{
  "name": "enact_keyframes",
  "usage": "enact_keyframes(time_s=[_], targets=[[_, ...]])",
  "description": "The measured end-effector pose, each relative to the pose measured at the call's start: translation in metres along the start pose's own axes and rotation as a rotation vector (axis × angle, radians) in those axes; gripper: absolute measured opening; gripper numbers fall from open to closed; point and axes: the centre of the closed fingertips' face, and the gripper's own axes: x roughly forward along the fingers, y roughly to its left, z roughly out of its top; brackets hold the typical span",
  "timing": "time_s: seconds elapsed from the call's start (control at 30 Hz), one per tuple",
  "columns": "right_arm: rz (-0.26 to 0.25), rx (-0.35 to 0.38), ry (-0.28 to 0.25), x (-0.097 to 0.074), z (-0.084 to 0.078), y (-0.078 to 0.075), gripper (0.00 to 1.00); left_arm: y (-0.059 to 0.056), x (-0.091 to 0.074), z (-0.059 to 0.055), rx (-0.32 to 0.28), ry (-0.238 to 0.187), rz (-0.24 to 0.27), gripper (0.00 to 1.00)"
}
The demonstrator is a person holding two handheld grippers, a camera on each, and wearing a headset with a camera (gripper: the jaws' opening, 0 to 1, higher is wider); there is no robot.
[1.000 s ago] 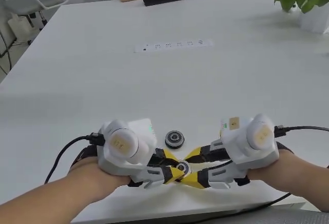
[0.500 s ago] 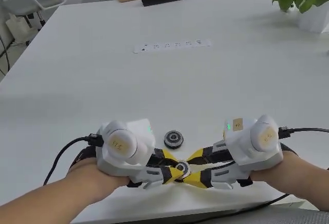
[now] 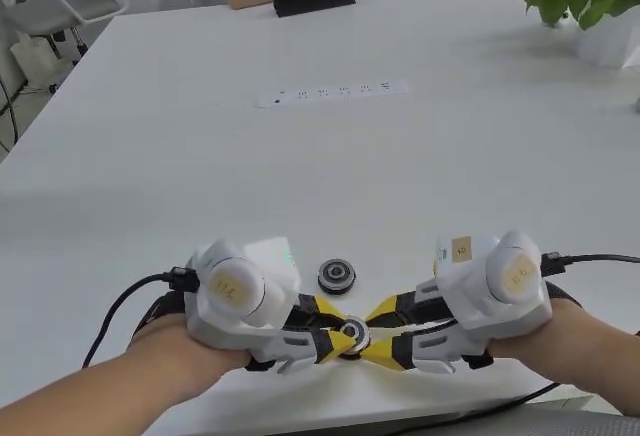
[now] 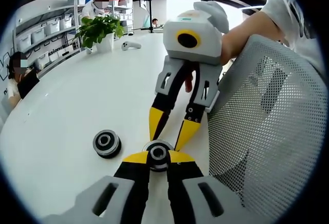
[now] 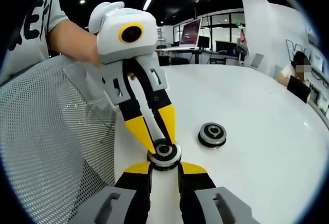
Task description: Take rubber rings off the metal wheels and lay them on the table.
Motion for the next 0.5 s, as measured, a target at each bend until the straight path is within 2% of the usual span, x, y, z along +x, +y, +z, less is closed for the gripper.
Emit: enact_keyframes(time_s=[0.13, 0.5], targets=[[-0.012, -0.006, 0.016, -0.0015, -0.0032, -0.0022, 0.11, 0.0001, 0.0000, 0.0001, -0.005, -0.001, 0.000, 0.07], [-0.005, 0.058, 0.016, -0.0012, -0.0065, -0.0025, 0.05, 0.0003, -0.0001, 0.0002, -0.011, -0.004, 0.002, 0.07]])
